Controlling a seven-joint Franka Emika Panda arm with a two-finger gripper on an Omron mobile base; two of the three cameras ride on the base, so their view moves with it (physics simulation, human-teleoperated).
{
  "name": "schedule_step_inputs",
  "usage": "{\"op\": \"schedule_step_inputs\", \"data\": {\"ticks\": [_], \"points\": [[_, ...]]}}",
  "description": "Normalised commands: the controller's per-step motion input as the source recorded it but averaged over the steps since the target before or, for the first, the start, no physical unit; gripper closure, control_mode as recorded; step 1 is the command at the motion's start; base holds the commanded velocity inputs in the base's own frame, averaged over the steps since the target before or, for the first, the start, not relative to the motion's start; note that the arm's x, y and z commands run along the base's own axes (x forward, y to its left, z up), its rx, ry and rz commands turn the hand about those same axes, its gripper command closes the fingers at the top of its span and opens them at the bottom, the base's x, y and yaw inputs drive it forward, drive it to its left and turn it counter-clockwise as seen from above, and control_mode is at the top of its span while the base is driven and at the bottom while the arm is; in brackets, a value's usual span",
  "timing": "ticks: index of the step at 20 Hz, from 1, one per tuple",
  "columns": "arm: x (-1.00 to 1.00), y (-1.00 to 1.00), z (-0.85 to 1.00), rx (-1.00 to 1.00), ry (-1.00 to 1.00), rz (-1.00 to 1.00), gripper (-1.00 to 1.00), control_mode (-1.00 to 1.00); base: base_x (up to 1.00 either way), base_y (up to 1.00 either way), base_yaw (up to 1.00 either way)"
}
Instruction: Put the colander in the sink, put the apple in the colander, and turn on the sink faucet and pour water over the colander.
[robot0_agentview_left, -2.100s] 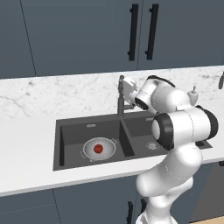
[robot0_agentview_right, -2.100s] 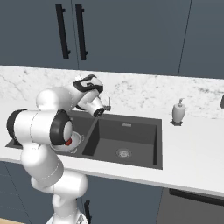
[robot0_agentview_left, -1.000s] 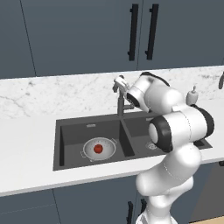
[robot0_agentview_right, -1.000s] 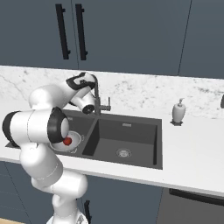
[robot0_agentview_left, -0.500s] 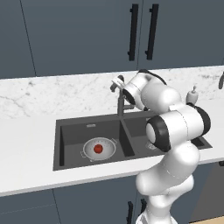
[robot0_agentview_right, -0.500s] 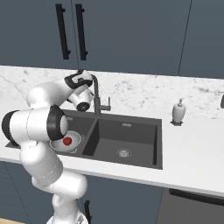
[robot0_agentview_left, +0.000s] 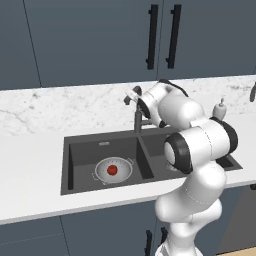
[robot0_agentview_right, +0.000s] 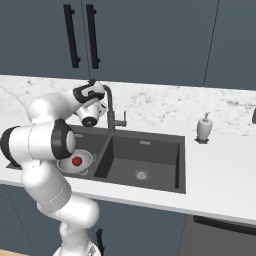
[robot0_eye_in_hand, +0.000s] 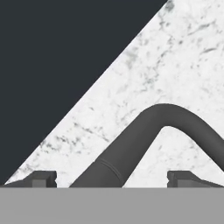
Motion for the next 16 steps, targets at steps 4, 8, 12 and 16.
{"op": "schedule_step_inputs", "data": {"ticks": [4, 8, 12, 16], "points": [[0.0, 0.04, 0.0, -0.07, 0.0, -0.07, -1.0, -1.0, 0.0, 0.0, 0.0], [0.01, 0.03, 0.0, -0.07, 0.0, -0.06, -1.0, -1.0, 0.0, 0.0, 0.0], [0.0, 0.0, 0.0, -0.04, 0.02, -0.05, -1.0, -1.0, 0.0, 0.0, 0.0], [0.0, 0.0, 0.0, -0.02, 0.06, -0.02, -1.0, -1.0, 0.0, 0.0, 0.0]]}}
